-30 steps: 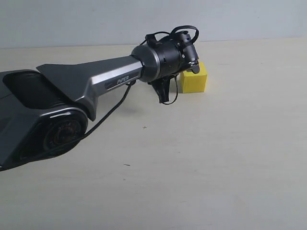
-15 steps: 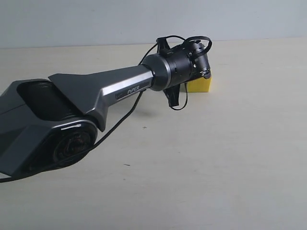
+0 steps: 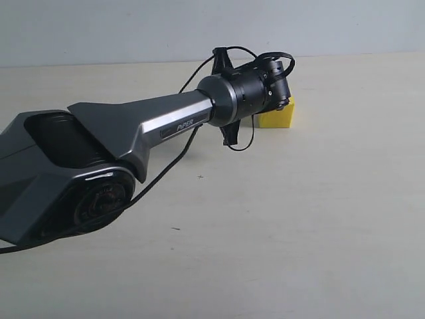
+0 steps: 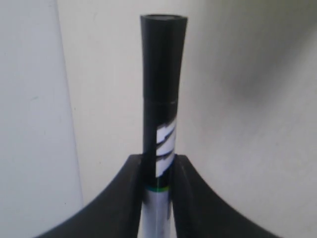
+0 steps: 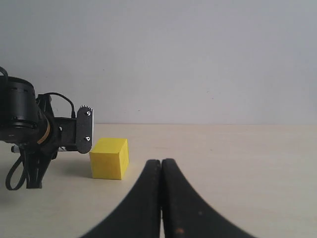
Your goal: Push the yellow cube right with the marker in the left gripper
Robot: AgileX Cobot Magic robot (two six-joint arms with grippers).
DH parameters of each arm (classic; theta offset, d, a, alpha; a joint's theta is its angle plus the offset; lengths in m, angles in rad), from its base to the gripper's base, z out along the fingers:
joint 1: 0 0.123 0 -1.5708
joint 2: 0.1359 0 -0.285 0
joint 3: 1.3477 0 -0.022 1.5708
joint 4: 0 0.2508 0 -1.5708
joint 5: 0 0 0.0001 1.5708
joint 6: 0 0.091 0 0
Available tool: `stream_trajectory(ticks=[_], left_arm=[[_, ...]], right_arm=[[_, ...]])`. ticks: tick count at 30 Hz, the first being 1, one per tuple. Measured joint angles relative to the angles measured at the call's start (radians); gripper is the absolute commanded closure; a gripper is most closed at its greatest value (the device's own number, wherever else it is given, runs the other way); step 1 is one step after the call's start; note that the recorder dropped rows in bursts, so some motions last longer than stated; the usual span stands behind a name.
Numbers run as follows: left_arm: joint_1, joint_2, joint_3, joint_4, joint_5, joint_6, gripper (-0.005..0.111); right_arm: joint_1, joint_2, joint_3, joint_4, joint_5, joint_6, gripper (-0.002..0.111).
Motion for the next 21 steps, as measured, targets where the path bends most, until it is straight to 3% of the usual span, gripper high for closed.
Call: stream_trajectory(ticks=[15,21], left_arm=[[-0.082,0.0,0.0,-0.002,-0.041,-0.008,0.107],[-0.065,0.0,0.0,-0.013,0.059,-0.025,0.107]], right_arm=[[0.0,0.0,0.0,0.0,0.0,0.0,0.108],[0.0,0.0,0.0,0.0,0.0,0.0,0.108]])
